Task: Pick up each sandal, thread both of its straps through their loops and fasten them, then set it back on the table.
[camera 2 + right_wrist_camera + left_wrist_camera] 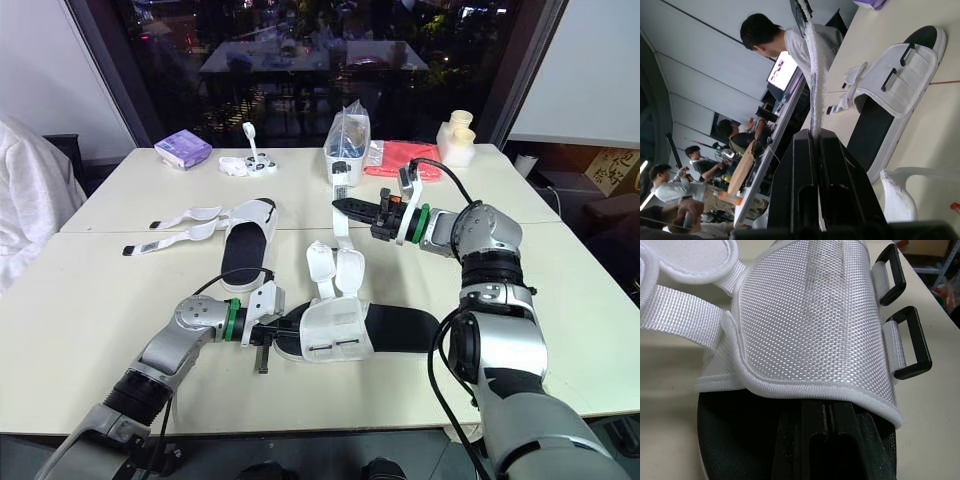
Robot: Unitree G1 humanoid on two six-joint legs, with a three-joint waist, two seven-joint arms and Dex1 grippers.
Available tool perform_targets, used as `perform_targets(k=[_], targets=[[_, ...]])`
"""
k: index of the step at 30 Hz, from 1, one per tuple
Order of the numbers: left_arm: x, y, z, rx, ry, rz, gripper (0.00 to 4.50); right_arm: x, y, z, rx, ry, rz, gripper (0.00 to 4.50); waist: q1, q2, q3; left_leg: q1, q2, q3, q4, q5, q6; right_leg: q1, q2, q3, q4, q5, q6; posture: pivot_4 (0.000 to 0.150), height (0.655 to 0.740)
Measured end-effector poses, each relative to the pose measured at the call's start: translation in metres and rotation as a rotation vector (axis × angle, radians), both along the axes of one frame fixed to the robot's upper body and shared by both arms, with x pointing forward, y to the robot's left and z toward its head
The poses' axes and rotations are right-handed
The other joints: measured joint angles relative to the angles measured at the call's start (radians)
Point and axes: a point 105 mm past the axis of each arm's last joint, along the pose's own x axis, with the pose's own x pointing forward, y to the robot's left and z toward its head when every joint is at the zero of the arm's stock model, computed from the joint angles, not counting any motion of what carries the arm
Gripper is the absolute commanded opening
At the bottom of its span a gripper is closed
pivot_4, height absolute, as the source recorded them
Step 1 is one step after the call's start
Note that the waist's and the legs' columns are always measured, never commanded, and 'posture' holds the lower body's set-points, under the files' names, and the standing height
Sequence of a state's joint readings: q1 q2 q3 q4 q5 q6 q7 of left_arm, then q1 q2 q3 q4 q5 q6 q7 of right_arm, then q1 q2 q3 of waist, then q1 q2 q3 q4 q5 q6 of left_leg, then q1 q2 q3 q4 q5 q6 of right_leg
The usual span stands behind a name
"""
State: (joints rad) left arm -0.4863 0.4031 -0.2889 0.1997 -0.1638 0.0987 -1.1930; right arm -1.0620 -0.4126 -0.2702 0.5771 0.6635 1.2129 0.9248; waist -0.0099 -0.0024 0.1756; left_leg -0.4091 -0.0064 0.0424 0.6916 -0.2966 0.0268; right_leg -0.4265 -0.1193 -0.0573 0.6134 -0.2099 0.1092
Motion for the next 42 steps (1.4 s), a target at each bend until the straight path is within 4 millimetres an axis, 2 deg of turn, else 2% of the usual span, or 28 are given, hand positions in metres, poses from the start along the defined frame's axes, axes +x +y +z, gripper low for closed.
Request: perform_targets(k=[5,7,9,11,13,14,15,17,18,21,24,30,42], targets=[[0.0,0.0,0.0,0.0,0.0,0.0,0.0,-0.012,0.003,-0.01,-0.085,-0.063,0.013,0.11,0.0,0.0,0.0,0.0,0.0,0.001,0.0,0.0,0.0,0.0,0.0,0.0,0.0,0.0,0.0,0.15,0.74],[-0.003,-0.004,-0.001,-0.008,0.006,-0.011,0.0,-0.031,-0.005,-0.017,-0.348,-0.443,-0.059,0.11,0.016,-0.001,-0.001,0.0,-0.001,-0.003,-0.002,-0.001,0.0,0.0,0.001,-0.001,-0.001,-0.001,0.002,0.15,0.74],[-0.003,-0.002,-0.001,-0.004,0.003,-0.012,0.0,-0.053,0.004,-0.033,-0.494,-0.653,-0.023,0.11,0.017,-0.001,-0.001,0.0,-0.002,-0.001,-0.005,0.0,0.0,-0.001,0.001,0.0,-0.001,-0.002,0.003,0.15,0.74],[-0.001,-0.001,0.001,0.0,-0.003,-0.009,0.0,-0.062,0.015,-0.034,-0.518,-0.751,0.015,0.11,0.009,0.0,-0.001,0.001,-0.002,0.003,-0.005,0.0,-0.001,-0.001,0.001,0.0,-0.001,-0.002,0.003,0.15,0.74],[-0.003,-0.006,0.0,-0.005,0.002,-0.024,0.0,-0.076,0.007,-0.036,-0.671,-1.03,0.006,0.11,0.023,-0.002,-0.002,0.002,-0.002,0.001,-0.005,0.001,-0.001,0.002,0.001,-0.001,-0.002,-0.002,0.003,0.15,0.74],[-0.004,-0.004,-0.003,-0.003,0.011,-0.018,0.0,-0.087,0.007,-0.045,-0.735,-1.136,0.044,0.11,0.025,-0.004,-0.003,0.003,-0.002,0.0,-0.005,0.001,-0.001,0.004,0.002,-0.001,-0.002,-0.004,0.005,0.15,0.74],[-0.004,-0.003,-0.003,-0.001,0.012,-0.019,0.0,-0.104,0.007,-0.064,-0.815,-1.293,0.122,0.11,0.027,-0.006,-0.003,0.003,-0.003,0.0,-0.005,0.001,-0.001,0.004,0.002,-0.001,-0.003,-0.005,0.006,0.15,0.74],[-0.003,0.0,-0.002,0.01,0.009,-0.022,0.0,-0.13,0.007,-0.098,-0.893,-1.493,0.284,0.11,0.019,-0.006,-0.002,0.003,-0.004,0.001,-0.005,0.001,-0.001,0.003,0.001,0.003,-0.003,-0.005,0.007,0.15,0.74],[-0.003,0.002,-0.002,0.016,0.008,-0.024,0.0,-0.136,0.005,-0.105,-0.919,-1.593,0.335,0.11,0.014,-0.005,-0.002,0.004,-0.003,0.003,-0.005,0.001,-0.001,0.003,0.001,0.004,-0.003,-0.005,0.007,0.15,0.74],[-0.003,0.004,-0.003,0.024,0.014,-0.017,0.0,-0.146,0.0,-0.104,-0.93,-1.82,0.383,0.11,0.007,-0.007,-0.002,0.01,-0.002,0.003,-0.004,0.001,-0.001,0.007,0.002,0.005,-0.002,-0.004,0.006,0.15,0.74],[-0.004,0.004,-0.005,0.026,0.023,-0.017,0.0,-0.151,-0.002,-0.108,-0.924,-1.935,0.412,0.11,0.008,-0.008,-0.001,0.018,0.0,0.003,-0.006,0.001,-0.002,0.014,0.002,0.004,-0.002,-0.008,0.001,0.15,0.74],[-0.005,0.004,-0.005,0.029,0.028,-0.017,0.0,-0.152,-0.005,-0.112,-0.927,-2.036,0.423,0.11,0.012,-0.007,-0.001,0.018,0.0,0.003,-0.007,0.001,-0.001,0.014,0.002,0.004,-0.002,-0.008,0.0,0.15,0.74],[-0.006,0.004,-0.005,0.028,0.032,-0.019,0.0,-0.151,-0.008,-0.112,-0.939,-2.067,0.413,0.11,0.021,-0.007,-0.001,0.018,0.0,0.003,-0.007,0.001,-0.001,0.014,0.001,0.004,-0.002,-0.01,-0.004,0.15,0.74]])
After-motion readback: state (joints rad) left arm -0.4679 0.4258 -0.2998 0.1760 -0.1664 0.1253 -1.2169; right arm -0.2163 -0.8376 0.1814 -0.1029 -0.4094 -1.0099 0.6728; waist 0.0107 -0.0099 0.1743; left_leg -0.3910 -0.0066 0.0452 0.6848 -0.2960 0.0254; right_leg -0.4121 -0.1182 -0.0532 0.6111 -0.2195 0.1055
